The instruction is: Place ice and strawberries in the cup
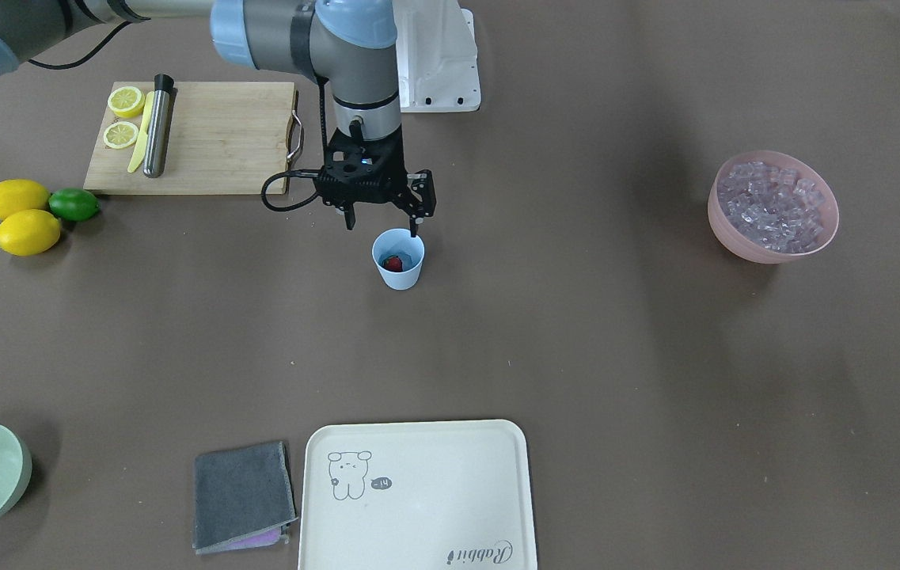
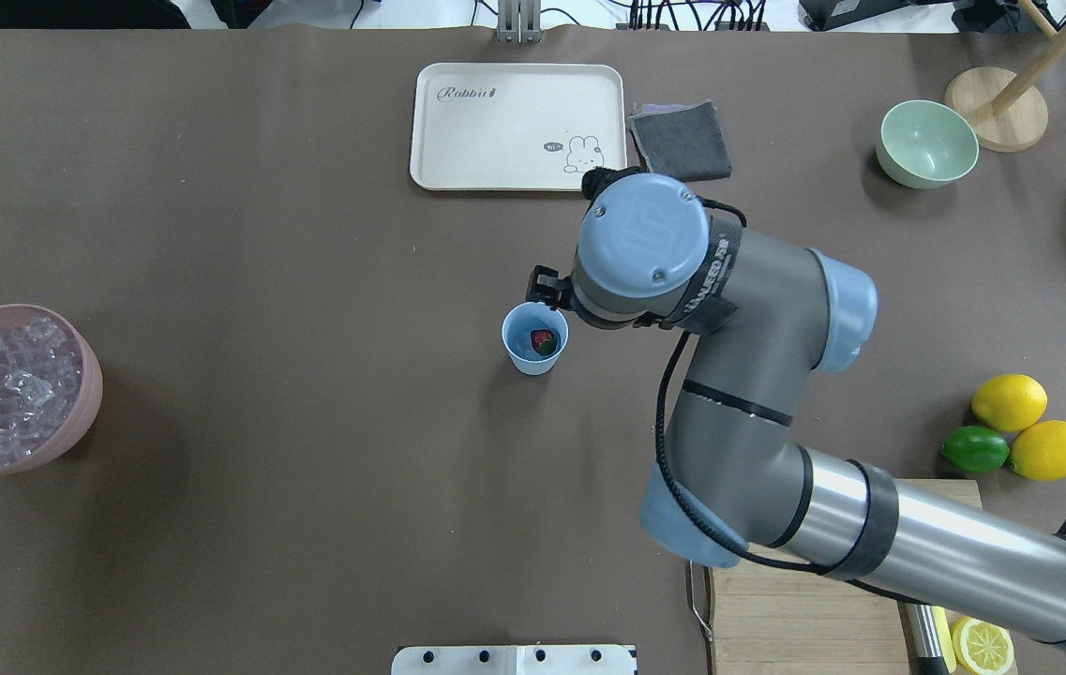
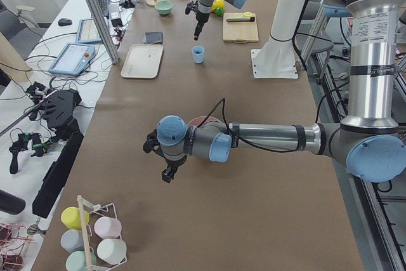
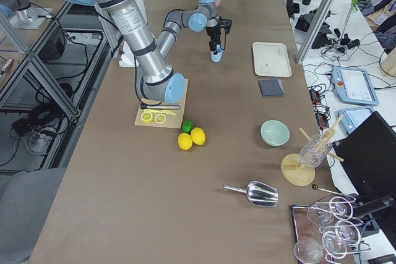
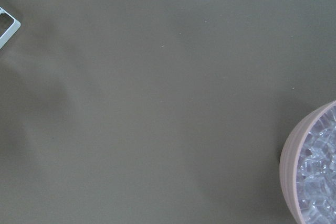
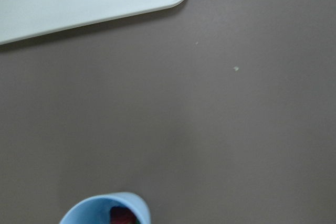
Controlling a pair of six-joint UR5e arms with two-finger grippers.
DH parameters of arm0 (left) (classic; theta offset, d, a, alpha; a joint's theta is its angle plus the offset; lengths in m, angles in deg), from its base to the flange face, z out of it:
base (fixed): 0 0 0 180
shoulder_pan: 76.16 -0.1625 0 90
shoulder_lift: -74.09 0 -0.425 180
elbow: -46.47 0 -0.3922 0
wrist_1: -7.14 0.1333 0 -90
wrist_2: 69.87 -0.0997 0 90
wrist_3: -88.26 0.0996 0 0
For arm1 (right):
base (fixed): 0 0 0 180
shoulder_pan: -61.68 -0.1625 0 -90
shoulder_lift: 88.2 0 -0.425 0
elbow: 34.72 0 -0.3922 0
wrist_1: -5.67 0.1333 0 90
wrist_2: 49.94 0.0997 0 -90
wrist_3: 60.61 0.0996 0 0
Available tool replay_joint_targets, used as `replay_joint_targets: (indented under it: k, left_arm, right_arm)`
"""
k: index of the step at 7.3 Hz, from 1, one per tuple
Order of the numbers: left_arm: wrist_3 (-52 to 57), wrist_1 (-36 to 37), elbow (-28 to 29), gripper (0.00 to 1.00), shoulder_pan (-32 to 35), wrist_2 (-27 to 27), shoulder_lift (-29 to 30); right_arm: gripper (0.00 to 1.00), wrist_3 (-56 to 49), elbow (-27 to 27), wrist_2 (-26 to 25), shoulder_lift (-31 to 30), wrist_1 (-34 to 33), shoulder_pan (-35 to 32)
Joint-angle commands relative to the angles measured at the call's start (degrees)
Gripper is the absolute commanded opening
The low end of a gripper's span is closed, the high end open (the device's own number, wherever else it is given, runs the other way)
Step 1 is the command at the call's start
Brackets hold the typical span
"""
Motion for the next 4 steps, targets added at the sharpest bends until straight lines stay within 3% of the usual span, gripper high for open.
replay_joint_targets:
  k: [1,4]
  left_arm:
    - [0.5,-0.2,2.2,0.99,0.0,-0.8,0.4]
    - [0.6,7.3,2.3,0.99,-0.8,-0.9,1.2]
  right_arm:
    - [1.00,-11.5,4.1,7.8,-7.2,-0.1,-8.2]
    - [1.00,-29.7,7.1,13.0,-16.0,-0.1,-17.4]
